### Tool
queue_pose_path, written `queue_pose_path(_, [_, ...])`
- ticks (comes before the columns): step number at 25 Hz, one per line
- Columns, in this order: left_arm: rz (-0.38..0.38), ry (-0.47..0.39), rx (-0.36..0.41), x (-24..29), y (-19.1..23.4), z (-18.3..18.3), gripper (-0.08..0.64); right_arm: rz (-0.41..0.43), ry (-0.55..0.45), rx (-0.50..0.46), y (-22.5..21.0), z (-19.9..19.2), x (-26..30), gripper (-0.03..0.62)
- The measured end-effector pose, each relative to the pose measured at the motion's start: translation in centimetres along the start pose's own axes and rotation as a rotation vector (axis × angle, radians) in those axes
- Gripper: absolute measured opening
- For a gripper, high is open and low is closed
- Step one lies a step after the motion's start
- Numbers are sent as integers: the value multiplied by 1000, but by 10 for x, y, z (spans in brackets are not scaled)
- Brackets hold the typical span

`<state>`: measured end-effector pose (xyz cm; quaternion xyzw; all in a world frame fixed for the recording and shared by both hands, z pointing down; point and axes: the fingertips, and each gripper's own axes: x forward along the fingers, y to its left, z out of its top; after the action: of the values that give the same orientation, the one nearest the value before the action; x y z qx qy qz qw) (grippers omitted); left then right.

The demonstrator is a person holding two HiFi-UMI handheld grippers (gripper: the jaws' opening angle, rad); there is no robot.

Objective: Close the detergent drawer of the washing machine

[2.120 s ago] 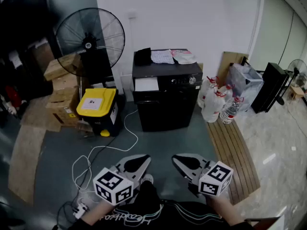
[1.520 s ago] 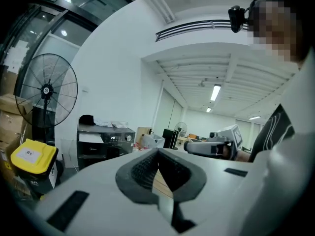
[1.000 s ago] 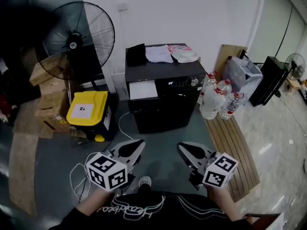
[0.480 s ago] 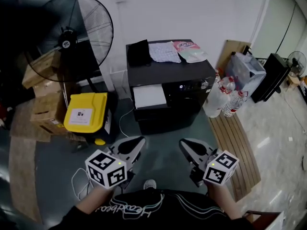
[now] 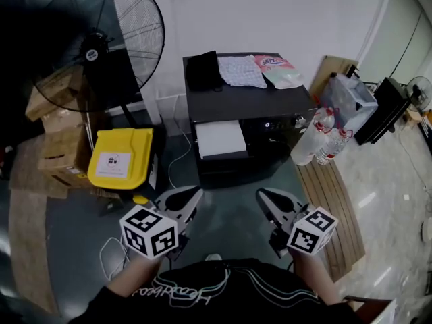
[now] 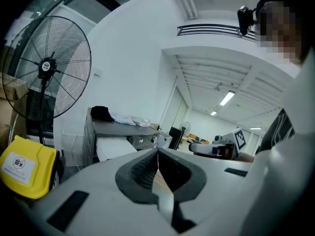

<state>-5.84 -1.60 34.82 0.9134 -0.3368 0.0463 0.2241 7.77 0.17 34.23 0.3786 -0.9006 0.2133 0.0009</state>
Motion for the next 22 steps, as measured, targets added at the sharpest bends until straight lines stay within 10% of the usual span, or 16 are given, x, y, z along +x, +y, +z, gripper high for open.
queue_pose_path(17, [97, 47, -5, 29, 58, -18, 23, -101, 145, -87, -70, -36, 51, 28])
queue_pose_path(22, [140, 62, -18, 42, 82, -20, 23, -115, 152, 30, -105, -42, 75, 28])
